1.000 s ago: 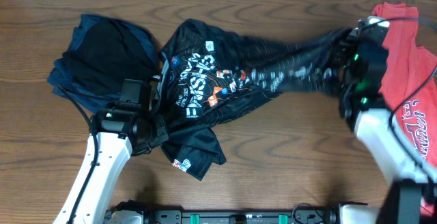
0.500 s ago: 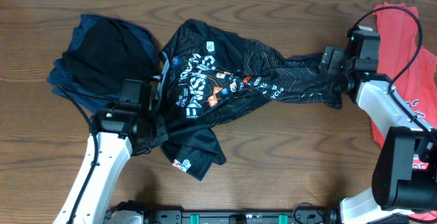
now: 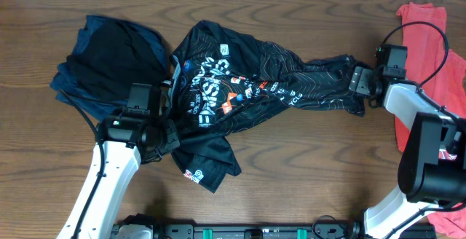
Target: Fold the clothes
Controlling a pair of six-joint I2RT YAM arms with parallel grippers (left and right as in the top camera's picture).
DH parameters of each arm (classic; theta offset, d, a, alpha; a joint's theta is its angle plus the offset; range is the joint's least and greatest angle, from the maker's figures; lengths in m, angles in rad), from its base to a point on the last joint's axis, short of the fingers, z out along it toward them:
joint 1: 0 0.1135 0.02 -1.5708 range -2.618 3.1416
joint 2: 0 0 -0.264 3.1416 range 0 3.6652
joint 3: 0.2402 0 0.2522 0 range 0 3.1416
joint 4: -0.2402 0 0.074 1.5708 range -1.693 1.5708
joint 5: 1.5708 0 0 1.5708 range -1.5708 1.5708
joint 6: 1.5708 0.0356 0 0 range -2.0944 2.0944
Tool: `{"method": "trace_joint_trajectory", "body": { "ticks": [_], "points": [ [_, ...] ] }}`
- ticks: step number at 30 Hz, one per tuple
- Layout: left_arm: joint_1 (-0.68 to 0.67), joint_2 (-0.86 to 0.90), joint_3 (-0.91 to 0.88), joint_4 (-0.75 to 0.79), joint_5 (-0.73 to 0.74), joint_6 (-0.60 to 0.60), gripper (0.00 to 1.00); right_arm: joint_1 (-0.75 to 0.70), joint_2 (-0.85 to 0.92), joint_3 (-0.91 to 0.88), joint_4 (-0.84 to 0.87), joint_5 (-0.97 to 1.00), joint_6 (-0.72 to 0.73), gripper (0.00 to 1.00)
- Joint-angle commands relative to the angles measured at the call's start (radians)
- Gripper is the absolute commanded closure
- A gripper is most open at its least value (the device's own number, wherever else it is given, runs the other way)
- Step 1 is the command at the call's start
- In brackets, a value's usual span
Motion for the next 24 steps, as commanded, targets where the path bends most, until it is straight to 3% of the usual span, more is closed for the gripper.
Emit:
{"method": "trace_joint_trajectory", "body": {
  "ticks": [1, 4, 5, 8, 15, 24],
  "points": [
    [0.004, 0.001, 0.007, 0.001, -0.012, 0.010, 0.94, -0.008, 0.003, 0.010, 0.007, -0.029, 0.005, 0.15],
    [0.004, 0.001, 0.007, 0.000, -0.012, 0.010, 0.94, -0.007, 0.003, 0.010, 0.019, -0.122, -0.038, 0.36],
    [0.004, 0.001, 0.007, 0.000, -0.012, 0.010, 0.94, -0.007, 0.003, 0.010, 0.018, -0.156, -0.050, 0.48],
    [0.004, 0.001, 0.007, 0.000, -0.012, 0.010, 0.94, -0.007, 0.000, 0.010, -0.004, -0.209, -0.058, 0.98],
    [0.004, 0.001, 0.007, 0.001, -0.013, 0.010, 0.94, -0.007, -0.081, 0.010, -0.082, -0.211, -0.053, 0.99],
    [0.004, 0.001, 0.007, 0.010, -0.013, 0.010, 0.94, 0.015, -0.483, 0.010, -0.306, -0.235, -0.057, 0.99]
  ]
}}
